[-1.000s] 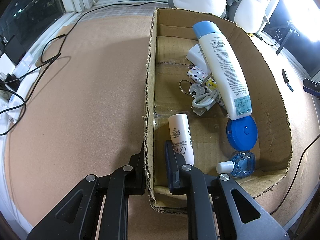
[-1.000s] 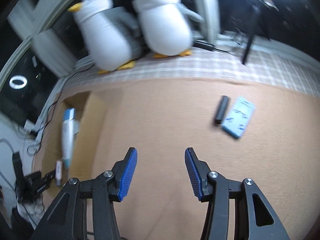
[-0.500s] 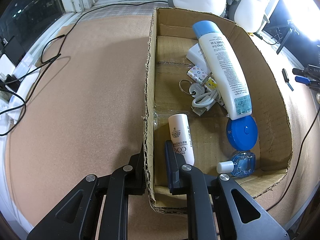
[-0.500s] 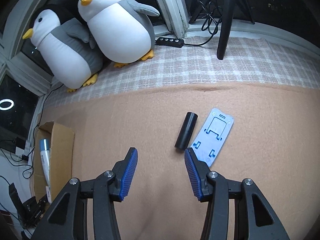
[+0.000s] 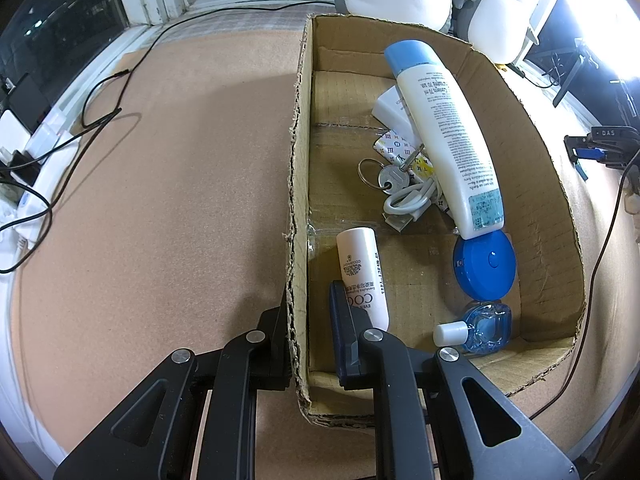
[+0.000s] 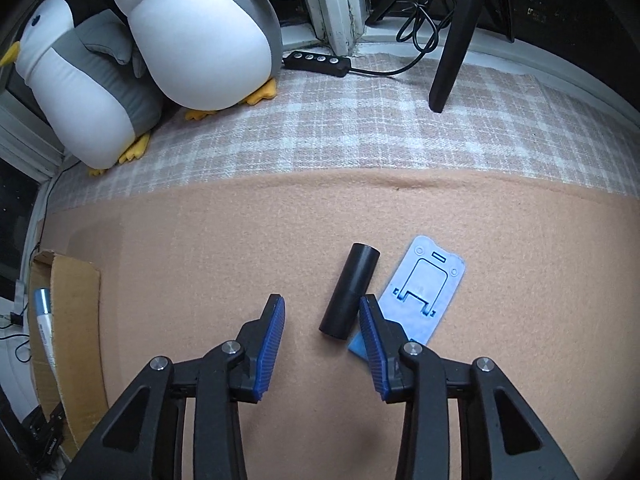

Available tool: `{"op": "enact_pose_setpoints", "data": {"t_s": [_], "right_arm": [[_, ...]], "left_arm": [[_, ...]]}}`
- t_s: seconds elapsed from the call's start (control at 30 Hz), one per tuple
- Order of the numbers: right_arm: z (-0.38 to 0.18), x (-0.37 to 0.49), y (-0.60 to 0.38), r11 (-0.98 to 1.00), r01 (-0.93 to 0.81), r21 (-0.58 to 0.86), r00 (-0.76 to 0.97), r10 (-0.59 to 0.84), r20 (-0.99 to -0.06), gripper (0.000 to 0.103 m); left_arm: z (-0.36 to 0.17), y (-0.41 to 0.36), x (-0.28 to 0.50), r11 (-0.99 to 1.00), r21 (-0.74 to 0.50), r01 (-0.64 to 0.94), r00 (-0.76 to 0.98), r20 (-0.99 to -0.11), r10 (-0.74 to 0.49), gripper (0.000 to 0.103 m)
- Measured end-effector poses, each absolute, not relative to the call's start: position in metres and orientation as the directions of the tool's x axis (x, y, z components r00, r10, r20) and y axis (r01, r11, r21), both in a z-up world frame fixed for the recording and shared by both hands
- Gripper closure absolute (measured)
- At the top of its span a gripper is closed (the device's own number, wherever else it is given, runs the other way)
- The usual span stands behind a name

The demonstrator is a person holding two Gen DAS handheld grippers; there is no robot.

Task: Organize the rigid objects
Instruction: 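Move the right gripper to the black cylinder and grasp it, then carry the black cylinder into the box and open the right gripper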

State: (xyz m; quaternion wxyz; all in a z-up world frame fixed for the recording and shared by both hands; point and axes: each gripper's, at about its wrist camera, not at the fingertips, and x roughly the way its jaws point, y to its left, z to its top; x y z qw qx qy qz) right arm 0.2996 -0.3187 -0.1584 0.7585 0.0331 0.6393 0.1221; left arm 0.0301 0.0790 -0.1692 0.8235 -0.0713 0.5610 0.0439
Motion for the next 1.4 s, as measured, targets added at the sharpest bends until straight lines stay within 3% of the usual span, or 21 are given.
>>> {"op": "enact_pose_setpoints", "data": {"t_s": [0.57, 0.8, 1.4], "right_arm": [[-0.171, 0.312, -0.306, 0.974, -0.163, 0.155, 0.138, 0.178, -0.974, 0.076], [-0.172, 0.311, -0.308, 0.977, -0.171, 0.128, 0.151, 0.154, -0.976, 0.088], [-0.152, 0.272, -0.29, 0.953, -0.239, 0.185, 0.185, 0.232, -0.955, 0.088]], "left_arm": [[-0.169, 0.079, 0.03, 0.986, -0.068, -0.152, 0.367, -0.93, -0.007, 0.09], [-0.169, 0.079, 0.03, 0.986, -0.067, -0.152, 0.366, -0.93, -0.007, 0.09], [-0.169, 0.079, 0.03, 0.986, -0.066, -0.152, 0.367, -0.93, -0.006, 0.09]]}}
